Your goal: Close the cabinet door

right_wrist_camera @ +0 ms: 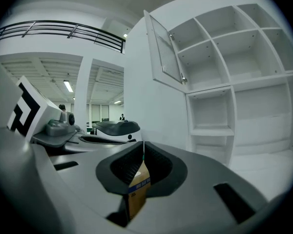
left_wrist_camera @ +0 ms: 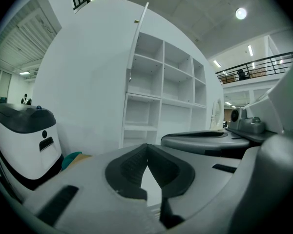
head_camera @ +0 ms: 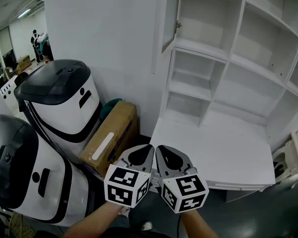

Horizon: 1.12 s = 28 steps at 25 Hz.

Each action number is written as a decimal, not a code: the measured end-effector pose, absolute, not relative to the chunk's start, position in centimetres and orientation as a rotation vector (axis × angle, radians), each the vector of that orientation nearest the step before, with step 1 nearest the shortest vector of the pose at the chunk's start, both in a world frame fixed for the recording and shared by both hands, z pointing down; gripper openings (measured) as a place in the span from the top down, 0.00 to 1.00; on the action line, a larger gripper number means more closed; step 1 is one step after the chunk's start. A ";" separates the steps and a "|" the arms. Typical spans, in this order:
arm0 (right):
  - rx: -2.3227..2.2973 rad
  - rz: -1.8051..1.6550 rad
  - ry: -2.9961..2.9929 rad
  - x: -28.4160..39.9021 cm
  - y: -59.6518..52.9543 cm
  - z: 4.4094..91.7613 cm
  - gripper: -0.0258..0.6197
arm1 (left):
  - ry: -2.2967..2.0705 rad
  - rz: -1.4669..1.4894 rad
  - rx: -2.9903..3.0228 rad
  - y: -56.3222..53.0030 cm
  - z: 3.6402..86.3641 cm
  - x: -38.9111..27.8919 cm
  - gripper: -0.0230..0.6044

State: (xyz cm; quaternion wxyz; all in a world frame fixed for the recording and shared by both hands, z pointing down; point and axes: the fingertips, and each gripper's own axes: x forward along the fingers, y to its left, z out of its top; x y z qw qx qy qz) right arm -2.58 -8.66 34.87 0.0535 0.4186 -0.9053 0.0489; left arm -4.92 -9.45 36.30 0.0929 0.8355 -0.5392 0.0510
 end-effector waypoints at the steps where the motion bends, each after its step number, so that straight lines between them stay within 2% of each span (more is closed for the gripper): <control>1: 1.276 0.139 -2.750 -2.8 -9.1 34.6 0.93 | -1.598 0.148 2.484 -9.8 36.1 -5.1 0.94; 28: 1.611 -0.171 -2.724 -7.6 -17.9 21.3 0.92 | -1.324 0.098 2.750 -20.3 27.7 -8.5 0.94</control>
